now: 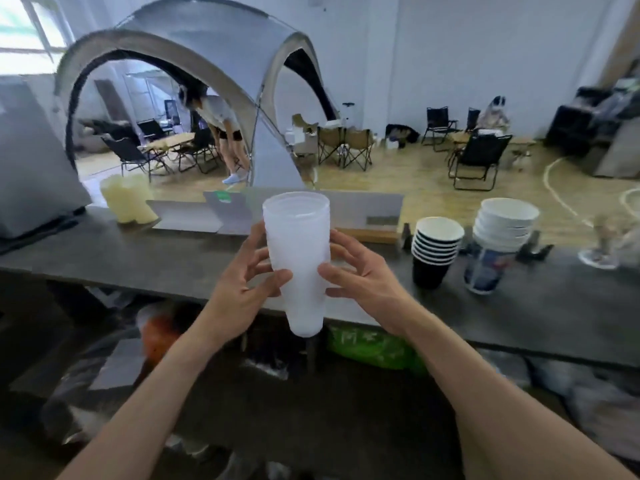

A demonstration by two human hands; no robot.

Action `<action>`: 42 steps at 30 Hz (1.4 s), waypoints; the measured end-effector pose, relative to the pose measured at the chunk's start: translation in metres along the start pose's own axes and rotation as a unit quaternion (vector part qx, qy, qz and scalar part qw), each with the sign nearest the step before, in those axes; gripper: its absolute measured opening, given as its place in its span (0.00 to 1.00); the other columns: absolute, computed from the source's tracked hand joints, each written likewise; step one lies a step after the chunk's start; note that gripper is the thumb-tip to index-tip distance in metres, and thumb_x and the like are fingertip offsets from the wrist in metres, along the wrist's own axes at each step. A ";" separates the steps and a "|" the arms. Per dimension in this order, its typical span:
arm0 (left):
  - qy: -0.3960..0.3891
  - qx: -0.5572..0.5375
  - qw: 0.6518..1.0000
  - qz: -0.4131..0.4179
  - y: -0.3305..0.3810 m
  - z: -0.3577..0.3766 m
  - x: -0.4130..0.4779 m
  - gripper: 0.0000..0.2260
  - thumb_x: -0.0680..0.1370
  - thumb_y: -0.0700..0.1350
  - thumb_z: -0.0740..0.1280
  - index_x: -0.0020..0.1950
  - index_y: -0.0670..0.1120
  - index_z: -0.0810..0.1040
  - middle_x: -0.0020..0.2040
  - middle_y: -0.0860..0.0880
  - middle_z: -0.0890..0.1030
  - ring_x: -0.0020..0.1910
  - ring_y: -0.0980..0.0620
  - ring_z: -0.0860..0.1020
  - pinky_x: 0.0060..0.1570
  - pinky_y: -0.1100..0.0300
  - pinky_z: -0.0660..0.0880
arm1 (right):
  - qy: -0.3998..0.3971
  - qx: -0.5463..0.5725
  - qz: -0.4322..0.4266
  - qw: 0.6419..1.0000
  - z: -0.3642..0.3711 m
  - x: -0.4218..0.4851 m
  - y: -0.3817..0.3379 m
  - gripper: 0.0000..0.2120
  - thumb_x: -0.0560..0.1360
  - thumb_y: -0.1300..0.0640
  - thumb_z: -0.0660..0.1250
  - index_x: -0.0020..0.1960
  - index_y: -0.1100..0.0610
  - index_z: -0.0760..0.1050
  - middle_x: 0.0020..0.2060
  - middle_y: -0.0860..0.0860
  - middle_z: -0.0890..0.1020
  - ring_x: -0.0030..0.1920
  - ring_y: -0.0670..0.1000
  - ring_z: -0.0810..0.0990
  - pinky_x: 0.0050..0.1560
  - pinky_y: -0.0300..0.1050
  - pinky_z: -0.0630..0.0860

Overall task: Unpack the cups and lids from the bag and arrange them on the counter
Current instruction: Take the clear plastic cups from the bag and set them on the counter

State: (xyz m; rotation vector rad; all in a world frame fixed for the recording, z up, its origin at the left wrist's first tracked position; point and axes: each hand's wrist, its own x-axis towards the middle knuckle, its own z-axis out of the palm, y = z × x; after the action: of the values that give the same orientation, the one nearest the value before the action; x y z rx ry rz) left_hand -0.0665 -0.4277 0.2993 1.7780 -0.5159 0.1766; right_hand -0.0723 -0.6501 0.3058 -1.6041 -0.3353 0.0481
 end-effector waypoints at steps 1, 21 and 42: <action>-0.013 -0.006 1.000 0.008 0.010 0.025 0.009 0.34 0.75 0.52 0.72 0.76 0.65 0.58 0.63 0.50 0.78 0.60 0.49 0.80 0.52 0.45 0.81 | 0.018 -0.009 0.001 1.000 -0.026 -0.014 -0.007 0.29 0.77 0.55 0.71 0.74 0.44 0.67 0.66 0.46 0.78 0.61 0.49 0.81 0.60 0.60 0.79; -0.219 -0.045 0.973 0.060 0.097 0.397 0.134 0.37 0.77 0.42 0.68 0.78 0.61 0.52 0.67 0.52 0.77 0.65 0.52 0.77 0.64 0.44 0.74 | 0.366 -0.059 -0.006 0.929 -0.325 -0.156 -0.028 0.35 0.71 0.62 0.76 0.74 0.52 0.66 0.66 0.52 0.77 0.59 0.51 0.82 0.54 0.49 0.82; -0.108 0.022 0.993 -0.048 0.057 0.448 0.140 0.33 0.78 0.47 0.64 0.79 0.53 0.51 0.69 0.47 0.76 0.66 0.50 0.76 0.67 0.45 0.72 | 0.293 -0.027 0.042 0.955 -0.380 -0.115 0.032 0.43 0.71 0.56 0.76 0.79 0.54 0.56 0.74 0.53 0.69 0.70 0.53 0.72 0.68 0.58 0.73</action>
State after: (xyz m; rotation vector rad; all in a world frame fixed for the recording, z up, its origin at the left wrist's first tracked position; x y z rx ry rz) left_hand -0.0337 -0.8987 0.2808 1.8724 -0.5830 -0.0729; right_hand -0.0867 -1.0472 0.2802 -1.6046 0.1953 -0.3701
